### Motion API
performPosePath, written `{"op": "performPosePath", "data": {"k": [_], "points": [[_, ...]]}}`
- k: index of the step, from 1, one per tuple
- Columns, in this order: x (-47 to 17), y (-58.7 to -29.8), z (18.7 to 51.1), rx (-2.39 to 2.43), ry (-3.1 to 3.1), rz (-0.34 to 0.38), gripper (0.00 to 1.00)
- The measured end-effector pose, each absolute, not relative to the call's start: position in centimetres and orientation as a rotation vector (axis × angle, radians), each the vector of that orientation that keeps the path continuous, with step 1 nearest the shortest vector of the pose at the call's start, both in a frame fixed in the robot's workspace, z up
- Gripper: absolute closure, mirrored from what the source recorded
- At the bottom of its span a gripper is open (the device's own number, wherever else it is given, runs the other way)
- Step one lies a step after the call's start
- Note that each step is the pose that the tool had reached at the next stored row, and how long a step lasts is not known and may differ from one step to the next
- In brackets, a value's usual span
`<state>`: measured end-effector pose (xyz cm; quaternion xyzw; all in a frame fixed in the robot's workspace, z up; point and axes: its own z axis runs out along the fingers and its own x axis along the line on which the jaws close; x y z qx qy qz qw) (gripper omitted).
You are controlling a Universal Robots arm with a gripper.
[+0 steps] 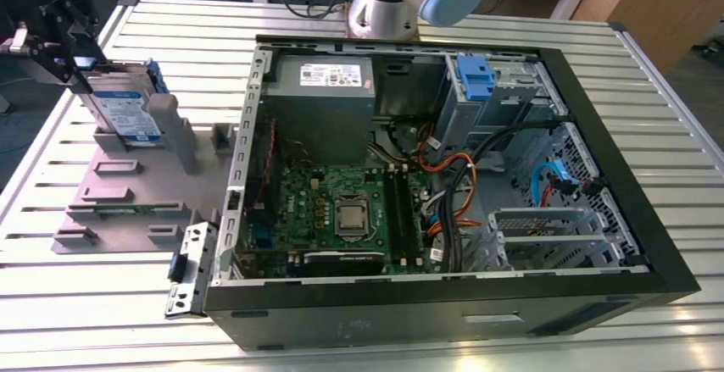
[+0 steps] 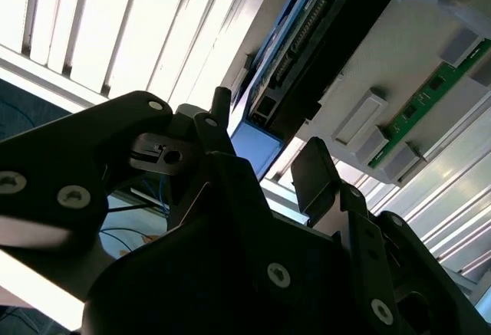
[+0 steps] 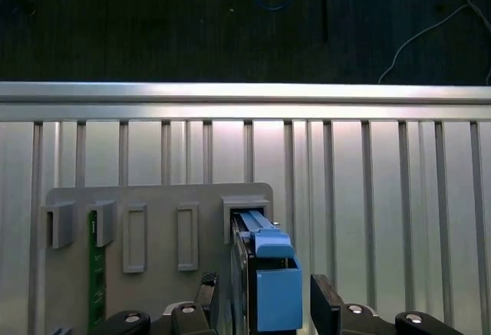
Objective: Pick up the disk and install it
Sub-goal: 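Pick up the disk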
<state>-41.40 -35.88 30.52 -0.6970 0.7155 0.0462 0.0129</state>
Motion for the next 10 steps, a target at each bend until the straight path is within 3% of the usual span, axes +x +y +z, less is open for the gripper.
{"op": "performPosePath", "data": {"k": [10], "points": [[-41.41,-35.88,29.85,-2.172,2.23,0.144,0.41]]}}
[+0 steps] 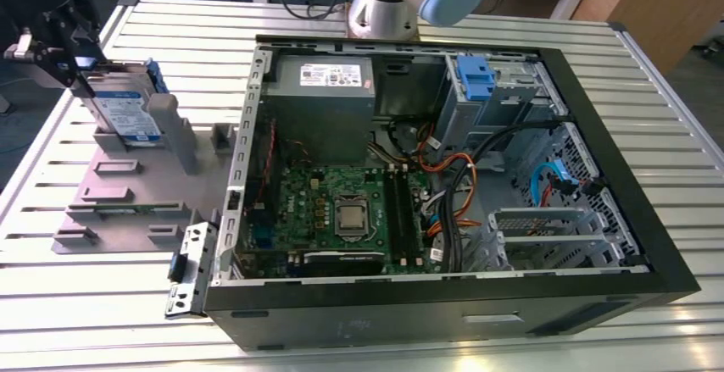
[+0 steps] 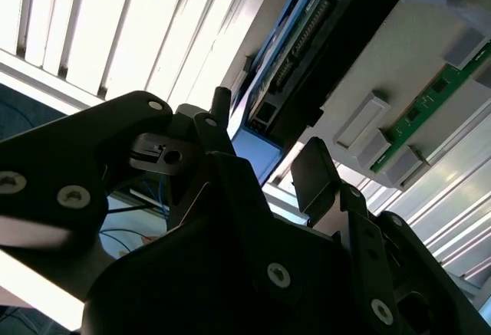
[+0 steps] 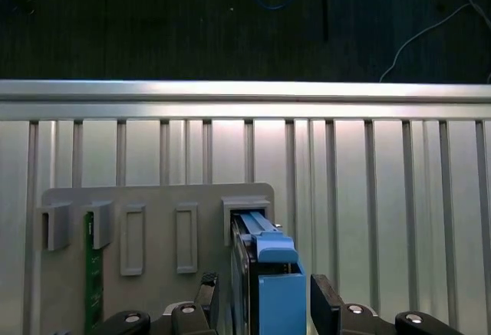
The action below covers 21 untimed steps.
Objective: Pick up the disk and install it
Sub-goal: 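Pick up the disk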
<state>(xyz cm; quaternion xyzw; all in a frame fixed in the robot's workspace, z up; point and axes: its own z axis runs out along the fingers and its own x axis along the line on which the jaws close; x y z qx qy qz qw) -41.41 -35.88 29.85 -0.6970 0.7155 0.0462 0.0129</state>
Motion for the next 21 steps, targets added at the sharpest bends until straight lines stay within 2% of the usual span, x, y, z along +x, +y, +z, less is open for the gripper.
{"op": "performPosePath", "data": {"k": [21], "points": [[-41.4,-35.9,28.6,-2.172,2.23,0.144,0.41]]}}
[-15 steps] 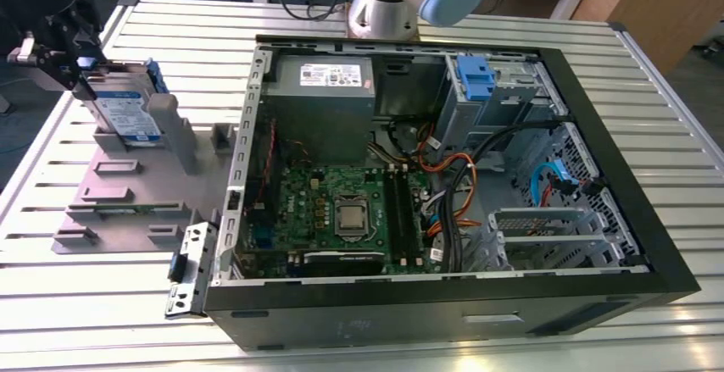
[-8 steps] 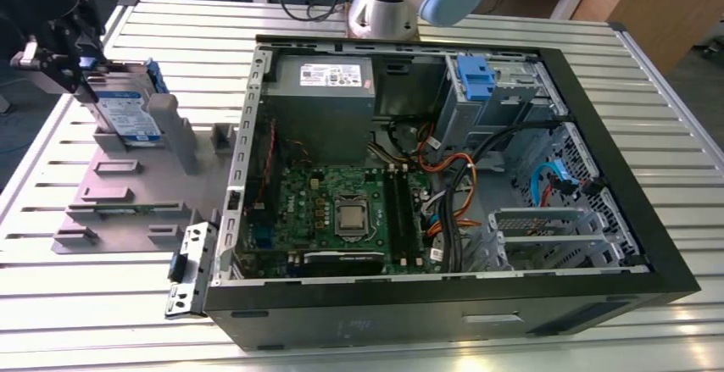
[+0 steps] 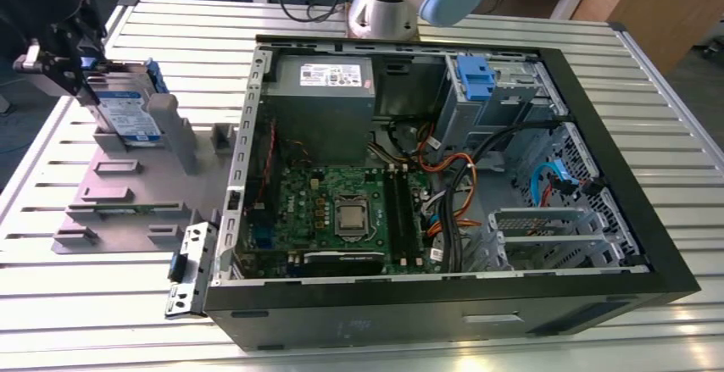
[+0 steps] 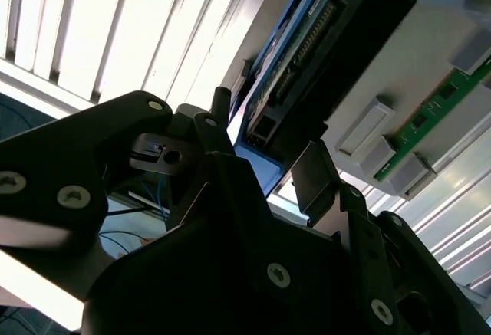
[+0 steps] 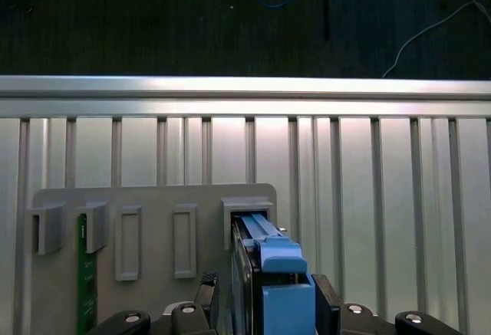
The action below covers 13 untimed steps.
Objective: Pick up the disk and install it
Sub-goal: 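Pick up the disk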
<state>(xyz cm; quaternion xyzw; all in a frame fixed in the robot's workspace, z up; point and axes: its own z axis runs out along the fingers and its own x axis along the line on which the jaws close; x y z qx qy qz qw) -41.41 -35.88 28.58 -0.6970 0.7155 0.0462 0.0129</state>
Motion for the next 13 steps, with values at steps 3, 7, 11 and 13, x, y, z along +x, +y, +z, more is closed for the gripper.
{"op": "performPosePath", "data": {"k": [3,7,11,13], "points": [[-41.41,-35.88,28.46,-2.172,2.23,0.144,0.41],[-41.42,-35.88,28.36,-2.172,2.23,0.144,0.41],[-41.42,-35.88,28.34,-2.172,2.23,0.144,0.41],[-41.41,-35.88,28.34,-2.172,2.229,0.144,0.41]]}}
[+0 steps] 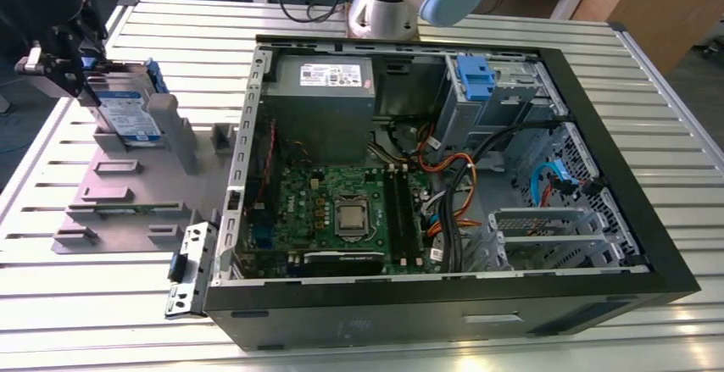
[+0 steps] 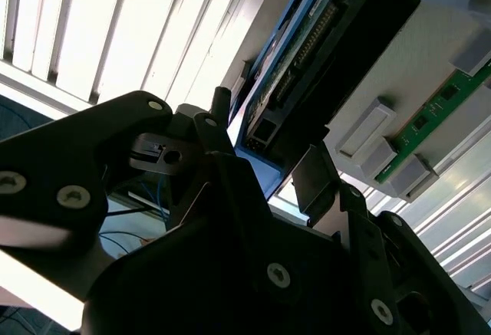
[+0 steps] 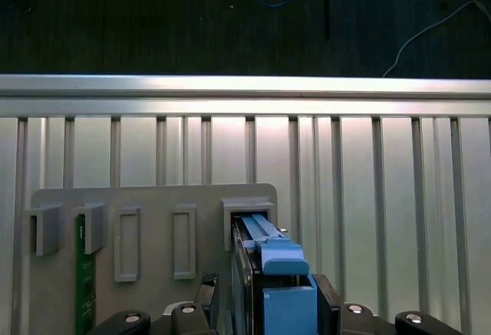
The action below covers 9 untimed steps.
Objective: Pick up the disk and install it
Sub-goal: 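Pick up the disk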
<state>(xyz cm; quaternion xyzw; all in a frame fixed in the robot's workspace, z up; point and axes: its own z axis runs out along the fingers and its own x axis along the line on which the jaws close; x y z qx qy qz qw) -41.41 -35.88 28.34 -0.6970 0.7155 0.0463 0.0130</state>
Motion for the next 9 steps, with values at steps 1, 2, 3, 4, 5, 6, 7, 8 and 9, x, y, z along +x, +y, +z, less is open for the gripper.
{"op": "performPosePath", "data": {"k": [1,2,3,4,5,6,7,8,9], "points": [[-41.41,-35.88,28.34,-2.172,2.229,0.144,0.41],[-41.42,-35.88,28.34,-2.172,2.229,0.144,0.41],[-41.41,-35.88,28.34,-2.172,2.229,0.144,0.41],[-41.42,-35.88,28.34,-2.172,2.229,0.144,0.41],[-41.42,-35.88,28.34,-2.171,2.229,0.145,0.43],[-41.42,-35.88,28.34,-2.172,2.229,0.145,0.43],[-41.42,-35.88,28.34,-2.172,2.229,0.145,0.49],[-41.42,-35.88,28.34,-2.171,2.229,0.145,0.55],[-41.42,-35.88,28.35,-2.172,2.229,0.145,0.55]]}}
